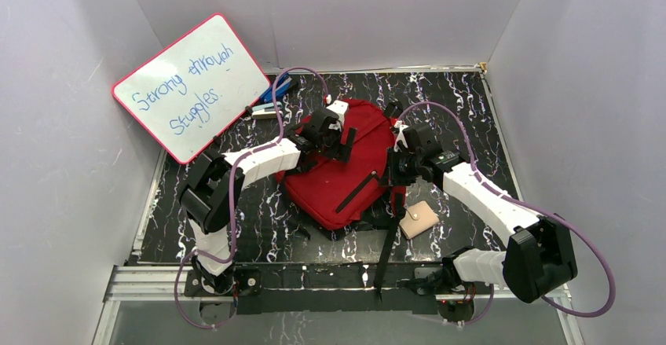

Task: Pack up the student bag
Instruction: Unzip the student bag at the center of the board.

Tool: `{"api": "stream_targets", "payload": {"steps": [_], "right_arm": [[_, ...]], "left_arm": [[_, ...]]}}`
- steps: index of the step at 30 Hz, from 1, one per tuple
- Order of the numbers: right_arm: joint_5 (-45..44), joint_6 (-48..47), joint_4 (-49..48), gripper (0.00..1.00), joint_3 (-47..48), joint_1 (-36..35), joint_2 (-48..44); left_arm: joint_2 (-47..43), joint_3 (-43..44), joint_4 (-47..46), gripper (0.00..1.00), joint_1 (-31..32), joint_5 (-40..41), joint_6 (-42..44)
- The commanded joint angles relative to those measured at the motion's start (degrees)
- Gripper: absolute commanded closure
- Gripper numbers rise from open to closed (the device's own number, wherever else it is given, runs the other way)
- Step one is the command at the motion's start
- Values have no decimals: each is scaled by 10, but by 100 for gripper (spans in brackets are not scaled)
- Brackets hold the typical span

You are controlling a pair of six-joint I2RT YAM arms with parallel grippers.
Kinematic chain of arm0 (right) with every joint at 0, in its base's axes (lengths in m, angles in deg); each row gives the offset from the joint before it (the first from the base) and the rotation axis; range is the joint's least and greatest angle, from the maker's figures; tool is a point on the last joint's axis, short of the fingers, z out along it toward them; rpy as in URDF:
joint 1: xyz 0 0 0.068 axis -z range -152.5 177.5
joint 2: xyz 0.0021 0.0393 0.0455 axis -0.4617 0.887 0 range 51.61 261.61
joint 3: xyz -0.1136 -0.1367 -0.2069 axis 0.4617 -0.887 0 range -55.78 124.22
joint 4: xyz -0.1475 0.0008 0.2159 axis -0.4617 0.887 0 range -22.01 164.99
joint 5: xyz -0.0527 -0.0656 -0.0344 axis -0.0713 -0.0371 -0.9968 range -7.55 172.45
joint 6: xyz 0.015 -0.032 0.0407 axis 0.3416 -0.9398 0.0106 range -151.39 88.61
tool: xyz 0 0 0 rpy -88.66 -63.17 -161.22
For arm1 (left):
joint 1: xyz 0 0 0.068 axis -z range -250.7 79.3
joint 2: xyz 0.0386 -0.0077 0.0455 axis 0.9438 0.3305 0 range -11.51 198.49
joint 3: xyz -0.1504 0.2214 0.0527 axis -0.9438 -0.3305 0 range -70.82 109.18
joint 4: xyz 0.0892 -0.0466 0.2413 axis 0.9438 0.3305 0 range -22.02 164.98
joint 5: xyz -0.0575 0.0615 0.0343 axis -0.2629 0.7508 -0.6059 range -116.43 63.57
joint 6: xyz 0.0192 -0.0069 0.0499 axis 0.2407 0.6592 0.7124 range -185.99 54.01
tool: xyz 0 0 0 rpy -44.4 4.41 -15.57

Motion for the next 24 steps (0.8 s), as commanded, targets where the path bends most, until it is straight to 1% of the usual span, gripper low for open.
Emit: {"api": "stream_targets", "payload": {"steps": [1,8,14,18,24], "right_arm": [[7,7,-25,100,9,-1,-3],[34,-10,-36,100,17,-15,-8],[31,-19,-59,100,27,-121,2],[30,-5,-93,100,17,-186,15],[58,22,-156,100,0,-256,34]], "left_arm": [[-8,-11,15,13,-1,-1,-4],[-3,-10,14,13,-2,-5,-7],[6,-9,10,13,-8,-16,-19],[10,-14,3,13,-19,-38,-32],[12,-14,4,14,-21,-37,-32]]}}
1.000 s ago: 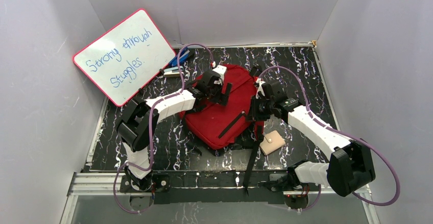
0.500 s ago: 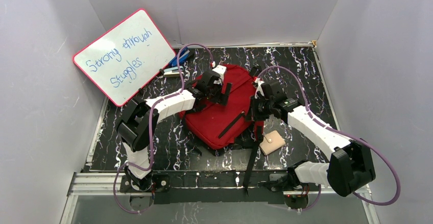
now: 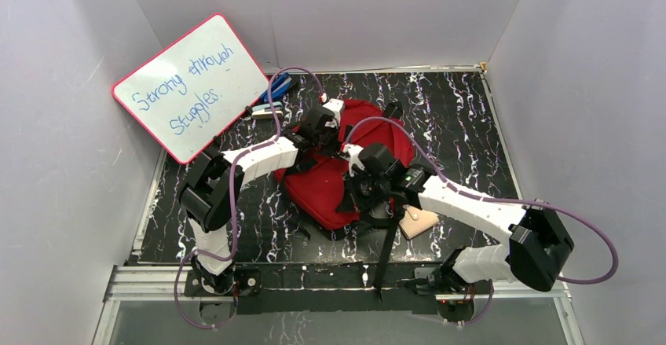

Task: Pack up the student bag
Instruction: Unzip the student bag at the center of the board.

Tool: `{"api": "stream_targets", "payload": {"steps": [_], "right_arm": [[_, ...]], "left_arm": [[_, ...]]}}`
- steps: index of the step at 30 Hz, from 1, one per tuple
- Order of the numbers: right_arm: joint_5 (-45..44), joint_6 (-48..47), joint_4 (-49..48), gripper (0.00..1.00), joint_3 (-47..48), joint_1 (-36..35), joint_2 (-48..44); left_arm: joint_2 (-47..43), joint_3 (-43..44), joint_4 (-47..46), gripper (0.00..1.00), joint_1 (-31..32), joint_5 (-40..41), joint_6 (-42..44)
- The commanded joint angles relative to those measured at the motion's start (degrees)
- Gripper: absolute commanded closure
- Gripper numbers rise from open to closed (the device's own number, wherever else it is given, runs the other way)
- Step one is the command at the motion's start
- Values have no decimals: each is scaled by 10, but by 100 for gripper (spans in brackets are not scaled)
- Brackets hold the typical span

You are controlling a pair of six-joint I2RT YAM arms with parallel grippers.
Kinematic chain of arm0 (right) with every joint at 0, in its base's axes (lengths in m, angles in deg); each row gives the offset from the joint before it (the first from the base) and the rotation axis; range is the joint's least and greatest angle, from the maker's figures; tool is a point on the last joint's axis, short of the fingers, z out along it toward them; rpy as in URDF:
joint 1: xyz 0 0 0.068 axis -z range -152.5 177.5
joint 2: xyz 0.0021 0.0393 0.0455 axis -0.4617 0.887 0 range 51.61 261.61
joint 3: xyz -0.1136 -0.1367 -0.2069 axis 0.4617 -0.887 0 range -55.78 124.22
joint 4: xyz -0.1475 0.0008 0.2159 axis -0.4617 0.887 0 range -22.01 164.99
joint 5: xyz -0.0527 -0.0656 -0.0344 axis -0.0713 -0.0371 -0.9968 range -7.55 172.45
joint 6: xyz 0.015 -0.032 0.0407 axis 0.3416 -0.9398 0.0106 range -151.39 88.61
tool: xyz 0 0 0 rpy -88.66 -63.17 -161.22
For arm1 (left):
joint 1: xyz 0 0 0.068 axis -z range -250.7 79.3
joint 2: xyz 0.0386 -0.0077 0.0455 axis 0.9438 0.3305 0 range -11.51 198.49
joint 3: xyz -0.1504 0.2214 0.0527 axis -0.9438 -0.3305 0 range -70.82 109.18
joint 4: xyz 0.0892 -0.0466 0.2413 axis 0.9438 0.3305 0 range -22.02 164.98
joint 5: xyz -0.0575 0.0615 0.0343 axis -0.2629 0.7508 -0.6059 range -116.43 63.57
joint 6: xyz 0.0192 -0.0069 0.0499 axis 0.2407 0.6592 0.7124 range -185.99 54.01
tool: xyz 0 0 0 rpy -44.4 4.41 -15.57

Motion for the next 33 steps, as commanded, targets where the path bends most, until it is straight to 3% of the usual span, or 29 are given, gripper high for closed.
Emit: {"api": "stream_targets", "payload": {"steps": [1,8,12,13,16,18,20,26,28,33], "right_arm": [[44,20,-80,100,-4,-43,10],[89,11,-124,100,-17,-91,29],[63,0,-113,99,-16,-100,29],[34,0,-103,93,-13,-100,24],[-49,-9,-84,88,-10,-100,-4],[-134,-7,-65,67,-7,-101,-26],[-243,10,-40,58,-4,-101,-49],[-469,109,44,47,-17,-90,-104],[-472,147,72,48,-20,-60,-101],[-370,168,77,45,-26,25,-85]], "left_arm": [[7,-12,13,13,-6,-9,-9],[5,-16,12,14,-12,-6,-14],[0,-18,11,14,-16,-5,-18],[-1,-18,11,13,-17,-4,-18],[-10,-20,11,13,-18,2,-18],[-19,-23,13,13,-18,7,-17],[-32,-25,13,13,-18,10,-16],[-94,-47,5,13,-16,9,-14],[-124,-58,2,13,-9,13,-9],[-178,-92,3,13,63,8,17]]}}
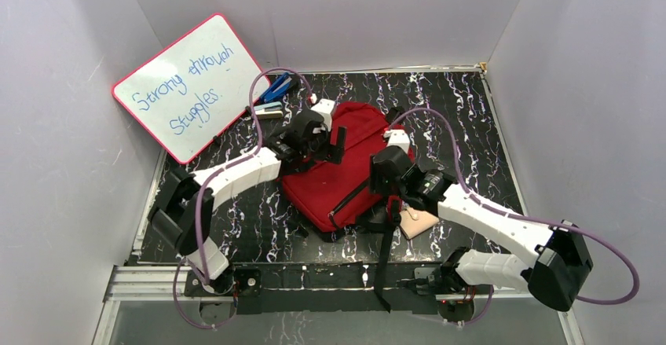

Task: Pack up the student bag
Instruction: Unzip the student bag at the center of the board.

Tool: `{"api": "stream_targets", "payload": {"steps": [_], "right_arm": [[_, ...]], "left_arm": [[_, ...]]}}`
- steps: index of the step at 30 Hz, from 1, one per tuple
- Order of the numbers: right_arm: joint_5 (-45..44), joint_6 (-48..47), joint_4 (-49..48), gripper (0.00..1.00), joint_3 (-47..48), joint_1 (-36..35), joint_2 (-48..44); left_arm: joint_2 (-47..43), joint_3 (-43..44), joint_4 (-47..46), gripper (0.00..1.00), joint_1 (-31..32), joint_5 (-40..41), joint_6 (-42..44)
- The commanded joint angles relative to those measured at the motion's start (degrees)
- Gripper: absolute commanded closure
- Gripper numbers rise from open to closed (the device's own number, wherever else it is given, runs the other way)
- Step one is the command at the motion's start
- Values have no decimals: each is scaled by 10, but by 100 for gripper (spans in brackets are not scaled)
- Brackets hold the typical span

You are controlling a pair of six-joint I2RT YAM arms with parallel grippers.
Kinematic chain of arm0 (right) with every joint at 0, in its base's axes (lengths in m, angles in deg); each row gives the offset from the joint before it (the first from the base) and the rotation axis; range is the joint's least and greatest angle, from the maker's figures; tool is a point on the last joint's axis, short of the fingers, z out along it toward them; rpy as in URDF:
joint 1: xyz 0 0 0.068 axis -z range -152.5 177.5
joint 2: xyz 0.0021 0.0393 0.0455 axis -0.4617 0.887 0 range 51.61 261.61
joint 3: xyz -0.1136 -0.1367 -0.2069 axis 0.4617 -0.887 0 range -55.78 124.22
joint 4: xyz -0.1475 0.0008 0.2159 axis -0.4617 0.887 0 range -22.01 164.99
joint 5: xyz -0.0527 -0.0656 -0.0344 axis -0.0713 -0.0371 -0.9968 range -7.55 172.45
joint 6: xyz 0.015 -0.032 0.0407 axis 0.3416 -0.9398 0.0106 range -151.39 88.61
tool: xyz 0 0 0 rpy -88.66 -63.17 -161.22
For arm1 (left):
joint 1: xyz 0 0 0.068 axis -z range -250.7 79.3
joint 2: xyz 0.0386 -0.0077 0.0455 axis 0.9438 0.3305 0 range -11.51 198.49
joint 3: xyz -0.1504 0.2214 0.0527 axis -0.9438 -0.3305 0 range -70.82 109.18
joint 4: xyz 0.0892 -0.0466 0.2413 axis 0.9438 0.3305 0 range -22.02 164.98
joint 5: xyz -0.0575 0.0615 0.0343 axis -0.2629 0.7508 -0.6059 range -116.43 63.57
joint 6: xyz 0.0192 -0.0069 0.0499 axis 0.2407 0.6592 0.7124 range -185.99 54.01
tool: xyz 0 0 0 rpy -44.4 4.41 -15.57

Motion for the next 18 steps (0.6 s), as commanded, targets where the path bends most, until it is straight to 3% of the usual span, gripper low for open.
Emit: {"api": "stream_targets", "payload": {"steps": [1,7,12,18], "right_arm": [[29,49,17,45,-10,53,9],[78,50,-31,44,-36,103,25],[201,24,-144,48,-68,208,75],[307,-67,-287,49,-45,243,135]], "left_arm": [[-68,-26,-2,13,76,-7,26],[-92,-59,1,12,161,18,60],[-86,-62,21,12,169,30,64],[-82,-47,58,12,170,106,81]]}}
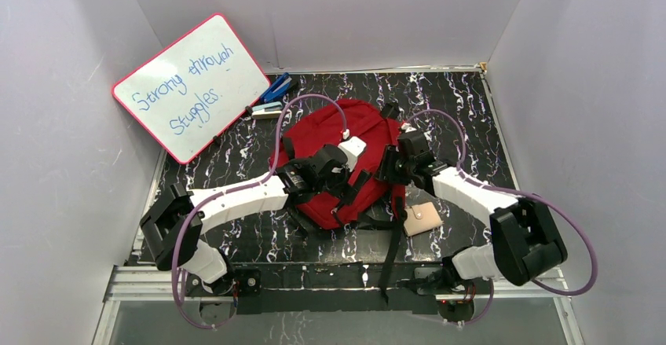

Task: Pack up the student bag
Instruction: Unzip the student bag at the center of the board, then pick up the personal item from the center of the board.

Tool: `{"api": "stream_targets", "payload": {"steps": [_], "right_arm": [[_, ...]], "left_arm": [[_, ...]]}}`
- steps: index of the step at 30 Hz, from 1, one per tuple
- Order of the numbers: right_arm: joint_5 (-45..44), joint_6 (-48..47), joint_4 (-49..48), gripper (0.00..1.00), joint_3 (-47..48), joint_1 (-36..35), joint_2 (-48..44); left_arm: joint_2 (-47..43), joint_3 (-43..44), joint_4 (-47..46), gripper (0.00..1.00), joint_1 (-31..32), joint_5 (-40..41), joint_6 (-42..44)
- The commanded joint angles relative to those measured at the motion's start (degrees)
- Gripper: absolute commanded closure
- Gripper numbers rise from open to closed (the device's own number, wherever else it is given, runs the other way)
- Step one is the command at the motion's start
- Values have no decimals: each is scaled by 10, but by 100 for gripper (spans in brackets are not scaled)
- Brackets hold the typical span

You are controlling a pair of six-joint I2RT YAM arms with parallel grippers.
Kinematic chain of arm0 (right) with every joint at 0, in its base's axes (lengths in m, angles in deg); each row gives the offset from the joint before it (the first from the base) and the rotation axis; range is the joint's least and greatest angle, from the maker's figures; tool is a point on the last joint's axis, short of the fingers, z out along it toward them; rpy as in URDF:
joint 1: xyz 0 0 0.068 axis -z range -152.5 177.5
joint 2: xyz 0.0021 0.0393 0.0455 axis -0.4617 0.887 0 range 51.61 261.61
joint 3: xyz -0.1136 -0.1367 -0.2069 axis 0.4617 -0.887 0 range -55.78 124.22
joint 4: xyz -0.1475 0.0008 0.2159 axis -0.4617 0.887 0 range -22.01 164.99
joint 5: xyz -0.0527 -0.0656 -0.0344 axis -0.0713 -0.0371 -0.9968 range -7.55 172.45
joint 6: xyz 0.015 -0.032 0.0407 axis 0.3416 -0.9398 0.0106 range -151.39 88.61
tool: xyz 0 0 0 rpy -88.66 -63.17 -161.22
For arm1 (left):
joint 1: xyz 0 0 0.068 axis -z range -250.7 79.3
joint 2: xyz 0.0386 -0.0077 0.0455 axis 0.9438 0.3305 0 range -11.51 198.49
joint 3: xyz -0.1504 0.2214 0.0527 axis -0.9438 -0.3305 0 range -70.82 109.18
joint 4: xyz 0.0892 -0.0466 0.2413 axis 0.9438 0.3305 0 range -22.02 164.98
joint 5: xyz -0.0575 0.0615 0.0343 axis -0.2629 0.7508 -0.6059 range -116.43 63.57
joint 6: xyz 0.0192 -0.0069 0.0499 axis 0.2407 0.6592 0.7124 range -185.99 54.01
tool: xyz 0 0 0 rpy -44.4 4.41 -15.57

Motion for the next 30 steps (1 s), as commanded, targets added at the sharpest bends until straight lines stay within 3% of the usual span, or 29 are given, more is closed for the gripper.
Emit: {"api": "stream_targets", "payload": {"steps": [1,8,23,30], "right_arm": [[92,-87,-154,48,28,13,31],[128,-137,-137,48,81,41,72],[63,-88,18,44,25,42,-150],[48,-70,54,44,10,42,-184]], "left_arm": [[-3,22,36,12,-2,74,22],[55,76,78,12,-2,107,26],[128,148,129,18,-7,172,82],[116,134,126,29,-24,154,70]]}}
